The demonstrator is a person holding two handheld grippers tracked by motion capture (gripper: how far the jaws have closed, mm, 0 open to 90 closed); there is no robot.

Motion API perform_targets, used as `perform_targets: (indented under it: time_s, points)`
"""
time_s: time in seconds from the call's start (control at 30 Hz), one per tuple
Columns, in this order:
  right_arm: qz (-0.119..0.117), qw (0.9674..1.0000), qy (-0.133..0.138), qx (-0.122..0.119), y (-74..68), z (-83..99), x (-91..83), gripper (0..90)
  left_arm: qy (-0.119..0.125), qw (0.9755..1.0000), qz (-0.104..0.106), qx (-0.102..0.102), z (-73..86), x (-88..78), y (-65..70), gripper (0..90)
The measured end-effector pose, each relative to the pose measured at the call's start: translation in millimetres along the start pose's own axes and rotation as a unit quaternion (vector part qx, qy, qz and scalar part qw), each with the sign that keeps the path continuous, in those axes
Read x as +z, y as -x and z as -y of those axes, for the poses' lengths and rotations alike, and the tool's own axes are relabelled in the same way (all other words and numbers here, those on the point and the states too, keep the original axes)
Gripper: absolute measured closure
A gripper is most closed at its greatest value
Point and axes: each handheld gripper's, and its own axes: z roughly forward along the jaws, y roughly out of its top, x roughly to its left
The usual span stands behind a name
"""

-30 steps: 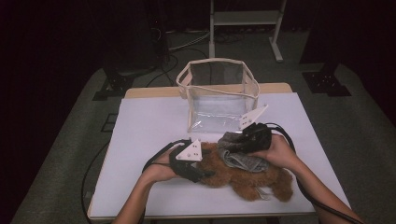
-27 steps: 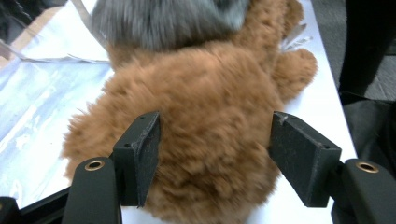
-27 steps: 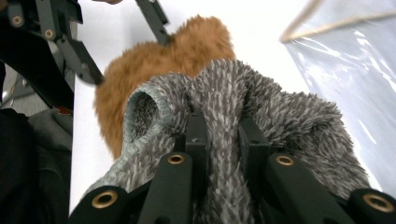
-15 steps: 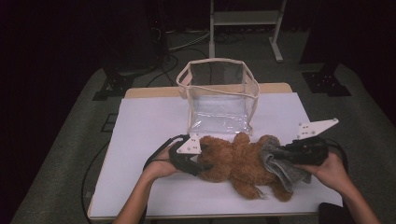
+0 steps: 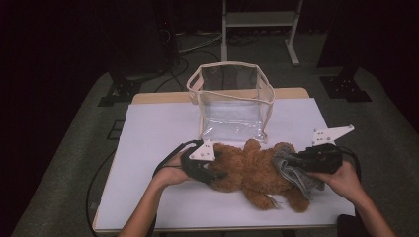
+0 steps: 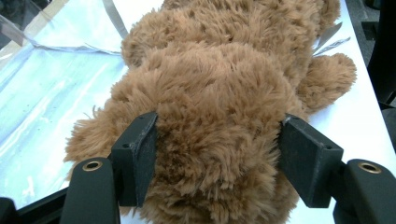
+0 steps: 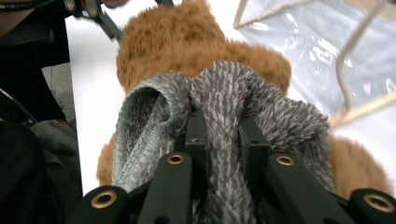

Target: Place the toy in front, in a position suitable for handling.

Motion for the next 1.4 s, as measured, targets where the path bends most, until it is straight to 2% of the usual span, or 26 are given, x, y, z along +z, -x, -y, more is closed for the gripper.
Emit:
perform_targets:
  time_s: [0.1,0.23,0.33,0.47,0.6,0.67,0.83,0.97,1.1,1.17,1.23,1.27,1.3,1.33,1.4]
  points:
    - [-0.005,0.9998,-0.01,-0.018,-1.3,-15.5,10.5,76.9,0.004,1.0,-0.003,-0.005,1.9,1.9,-1.0,34.0]
    - [-0.021,0.9988,-0.022,-0.038,-4.6,-34.3,33.6,76.8,0.003,0.9999,-0.008,-0.008,2.6,2.1,-0.7,33.9]
    - [-0.031,0.9978,-0.029,-0.05,-8.9,-41.3,46.5,76.8,0.001,1.0,-0.007,-0.003,2.4,-0.8,0.5,33.6]
    - [-0.033,0.9979,-0.03,-0.048,-6.4,-40.6,41.7,76.8,0.019,0.9998,-0.007,-0.007,6.0,-9.5,7.1,34.7]
    - [-0.028,0.9982,-0.027,-0.045,-6.7,-41.4,34.8,76.8,0.015,0.9998,-0.01,-0.007,7.5,-7.5,7.6,40.6]
    - [-0.024,0.9971,-0.039,-0.06,-13.0,-49.7,40.9,76.8,0.01,0.9998,-0.018,-0.005,5.1,-2.7,5.8,40.8]
    - [-0.037,0.9948,-0.049,-0.081,-20.8,-59.9,57.0,76.9,-0.001,0.9997,-0.025,-0.004,1.3,-0.7,-1.0,41.5]
    - [-0.042,0.9936,-0.062,-0.085,-15.5,-67.3,71.3,76.9,0.008,0.9995,-0.026,-0.017,-1.9,1.0,-7.7,41.5]
    - [-0.039,0.9931,-0.078,-0.078,-3.4,-69.0,81.6,77.1,0.026,0.9994,-0.014,-0.02,0.6,-10.5,-6.5,40.9]
    - [-0.037,0.9938,-0.076,-0.073,2.2,-68.2,81.8,77.1,0.028,0.9995,-0.005,-0.016,4.3,-14.3,-2.7,38.9]
    - [-0.034,0.9944,-0.076,-0.065,3.2,-68.6,81.0,77.2,0.016,0.9999,-0.005,-0.006,7.8,-14.1,1.4,39.5]
    - [-0.035,0.9939,-0.077,-0.071,3.0,-69.5,80.5,77.1,0.007,0.9999,-0.015,-0.004,8.9,-11.8,2.0,40.8]
    - [-0.034,0.9939,-0.076,-0.073,-0.4,-71.4,79.6,77.1,0.007,0.9999,-0.015,-0.004,8.9,-11.8,2.0,42.6]
    - [-0.033,0.9934,-0.073,-0.082,-4.3,-73.8,78.8,77.1,0.005,0.9997,-0.024,-0.009,9.9,-5.5,1.0,44.2]
    - [-0.034,0.9921,-0.072,-0.097,-13.9,-79.7,79.5,77.2,0.01,0.9994,-0.028,-0.018,8.2,-1.5,-1.5,46.6]
